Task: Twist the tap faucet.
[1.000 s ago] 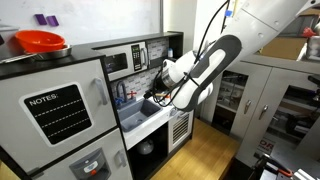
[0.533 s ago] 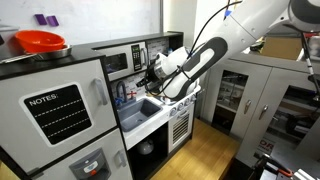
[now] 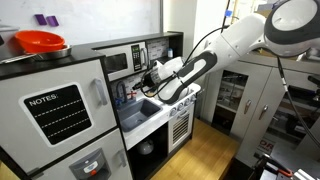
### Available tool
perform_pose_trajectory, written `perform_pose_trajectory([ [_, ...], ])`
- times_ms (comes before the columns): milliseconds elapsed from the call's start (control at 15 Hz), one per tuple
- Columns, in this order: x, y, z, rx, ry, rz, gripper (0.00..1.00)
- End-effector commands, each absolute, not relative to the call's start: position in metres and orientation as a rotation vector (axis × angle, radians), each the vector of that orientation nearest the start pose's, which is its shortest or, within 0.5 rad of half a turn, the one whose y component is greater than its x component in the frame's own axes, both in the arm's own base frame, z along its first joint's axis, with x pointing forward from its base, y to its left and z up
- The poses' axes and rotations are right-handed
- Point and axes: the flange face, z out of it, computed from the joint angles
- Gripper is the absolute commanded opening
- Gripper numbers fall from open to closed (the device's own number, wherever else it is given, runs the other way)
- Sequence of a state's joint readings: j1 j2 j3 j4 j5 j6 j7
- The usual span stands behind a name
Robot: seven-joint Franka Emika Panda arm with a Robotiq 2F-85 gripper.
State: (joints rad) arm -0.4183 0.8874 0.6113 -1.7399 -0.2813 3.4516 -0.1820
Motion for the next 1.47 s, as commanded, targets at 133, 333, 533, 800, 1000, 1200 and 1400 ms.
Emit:
perform_pose_trajectory([
  [133,0.724,0.089,0.255,-2.46,-0.235,-1.221,0.0],
  [333,0.721,0.094,0.253,-2.474,-0.242,-1.208,0.01],
  [533,0.723,0.094,0.253,-2.48,-0.216,-1.18,0.01],
  [800,0.723,0.094,0.253,-2.481,-0.213,-1.177,0.01],
  [1000,0.723,0.094,0.252,-2.481,-0.213,-1.177,0.01],
  [1200,0.723,0.089,0.252,-2.507,-0.167,-1.18,0.0],
  [1400,0.723,0.083,0.248,-2.556,-0.093,-1.184,0.0],
])
